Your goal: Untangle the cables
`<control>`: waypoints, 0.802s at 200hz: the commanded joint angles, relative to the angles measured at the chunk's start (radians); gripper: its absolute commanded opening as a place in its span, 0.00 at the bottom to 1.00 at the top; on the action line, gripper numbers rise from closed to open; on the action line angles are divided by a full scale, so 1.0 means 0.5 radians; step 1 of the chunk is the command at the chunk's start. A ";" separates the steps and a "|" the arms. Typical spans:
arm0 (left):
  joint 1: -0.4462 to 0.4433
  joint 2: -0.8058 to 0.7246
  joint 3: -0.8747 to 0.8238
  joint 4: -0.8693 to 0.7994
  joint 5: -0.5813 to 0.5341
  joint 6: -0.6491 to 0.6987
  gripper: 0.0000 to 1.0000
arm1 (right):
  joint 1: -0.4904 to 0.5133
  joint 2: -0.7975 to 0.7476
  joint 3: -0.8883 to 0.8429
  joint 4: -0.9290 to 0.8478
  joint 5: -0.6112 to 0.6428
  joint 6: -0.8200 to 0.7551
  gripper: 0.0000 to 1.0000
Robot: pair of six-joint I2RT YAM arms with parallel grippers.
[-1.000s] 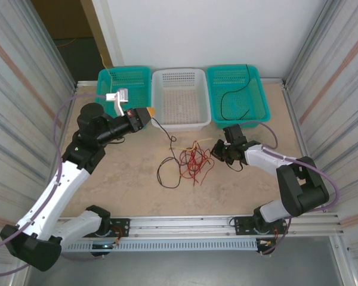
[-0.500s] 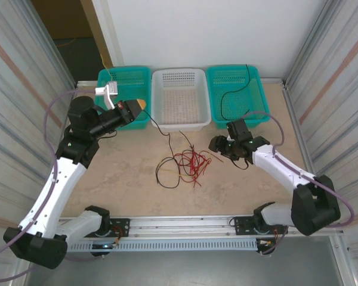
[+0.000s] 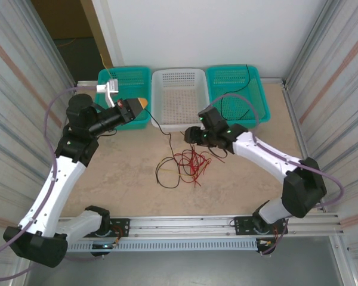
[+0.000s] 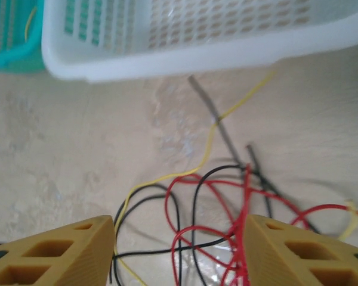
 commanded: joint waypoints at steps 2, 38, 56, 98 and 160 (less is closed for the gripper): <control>0.005 -0.058 -0.042 -0.056 0.008 0.029 0.00 | 0.131 0.073 0.071 0.122 -0.065 -0.029 0.60; 0.005 -0.010 0.048 -0.001 0.007 -0.002 0.00 | 0.332 -0.028 -0.057 0.259 -0.047 -0.143 0.65; 0.005 0.021 0.107 0.050 0.043 -0.056 0.00 | 0.361 -0.091 -0.088 0.268 0.027 -0.142 0.68; 0.005 0.011 0.163 0.195 0.091 -0.212 0.00 | 0.339 0.058 0.052 0.260 0.069 -0.155 0.64; 0.008 -0.047 0.158 0.123 -0.039 -0.188 0.00 | 0.370 0.076 0.198 0.230 0.158 -0.199 0.07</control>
